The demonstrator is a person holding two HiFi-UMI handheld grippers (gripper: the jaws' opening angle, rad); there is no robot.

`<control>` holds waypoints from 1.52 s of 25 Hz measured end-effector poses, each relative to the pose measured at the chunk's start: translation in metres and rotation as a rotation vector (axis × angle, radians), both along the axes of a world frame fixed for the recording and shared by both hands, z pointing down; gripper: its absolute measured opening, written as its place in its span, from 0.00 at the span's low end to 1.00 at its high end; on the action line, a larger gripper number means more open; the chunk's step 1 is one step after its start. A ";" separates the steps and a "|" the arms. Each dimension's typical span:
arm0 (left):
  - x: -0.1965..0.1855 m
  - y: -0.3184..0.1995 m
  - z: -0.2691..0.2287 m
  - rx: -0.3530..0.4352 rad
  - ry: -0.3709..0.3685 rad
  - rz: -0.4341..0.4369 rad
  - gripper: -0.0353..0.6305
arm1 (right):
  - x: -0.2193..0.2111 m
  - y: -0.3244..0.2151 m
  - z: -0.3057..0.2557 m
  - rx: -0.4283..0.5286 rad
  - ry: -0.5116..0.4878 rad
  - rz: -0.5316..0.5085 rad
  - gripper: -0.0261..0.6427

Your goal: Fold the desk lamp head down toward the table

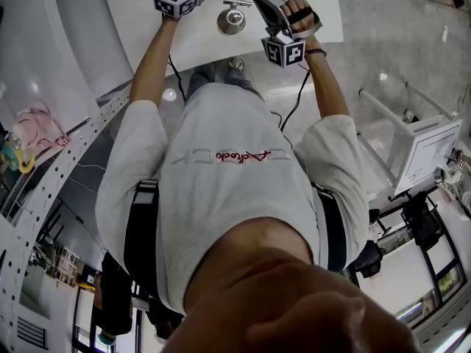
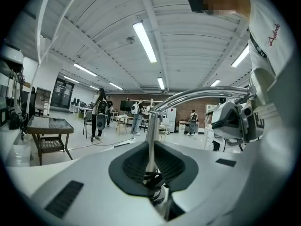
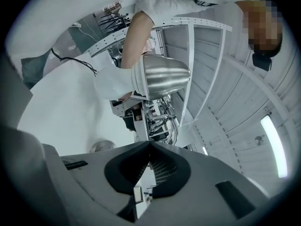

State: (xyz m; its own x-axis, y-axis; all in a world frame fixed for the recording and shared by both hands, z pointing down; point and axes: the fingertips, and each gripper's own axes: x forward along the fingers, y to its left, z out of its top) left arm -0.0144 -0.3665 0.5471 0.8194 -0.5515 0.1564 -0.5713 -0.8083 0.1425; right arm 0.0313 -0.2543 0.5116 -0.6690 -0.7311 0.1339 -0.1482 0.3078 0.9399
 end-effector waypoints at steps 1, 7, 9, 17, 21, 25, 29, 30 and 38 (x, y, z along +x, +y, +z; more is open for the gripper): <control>-0.001 0.002 -0.001 0.007 -0.007 -0.006 0.12 | 0.000 0.001 0.001 -0.014 -0.005 0.003 0.06; -0.006 0.015 -0.004 0.000 -0.008 -0.049 0.09 | 0.005 0.005 0.005 -0.167 -0.145 0.079 0.06; -0.007 0.022 -0.007 -0.002 0.007 -0.067 0.09 | 0.016 -0.001 0.000 -0.301 -0.312 0.155 0.06; -0.020 0.046 -0.016 0.001 0.026 -0.134 0.09 | 0.047 -0.007 -0.010 -0.746 -0.993 0.320 0.06; -0.026 0.062 -0.019 0.000 0.028 -0.174 0.09 | 0.050 0.007 0.001 -0.827 -1.114 0.353 0.06; -0.021 0.083 -0.014 -0.002 0.031 -0.209 0.09 | 0.057 0.022 0.013 -0.832 -1.070 0.366 0.06; -0.019 0.108 -0.011 0.000 0.020 -0.245 0.09 | 0.063 0.037 0.009 -0.816 -1.050 0.348 0.06; -0.021 0.114 -0.011 0.000 0.022 -0.254 0.09 | 0.063 0.041 0.007 -0.814 -1.052 0.344 0.06; -0.042 0.152 -0.005 -0.028 0.048 -0.291 0.09 | 0.057 0.067 0.005 -0.791 -1.071 0.367 0.06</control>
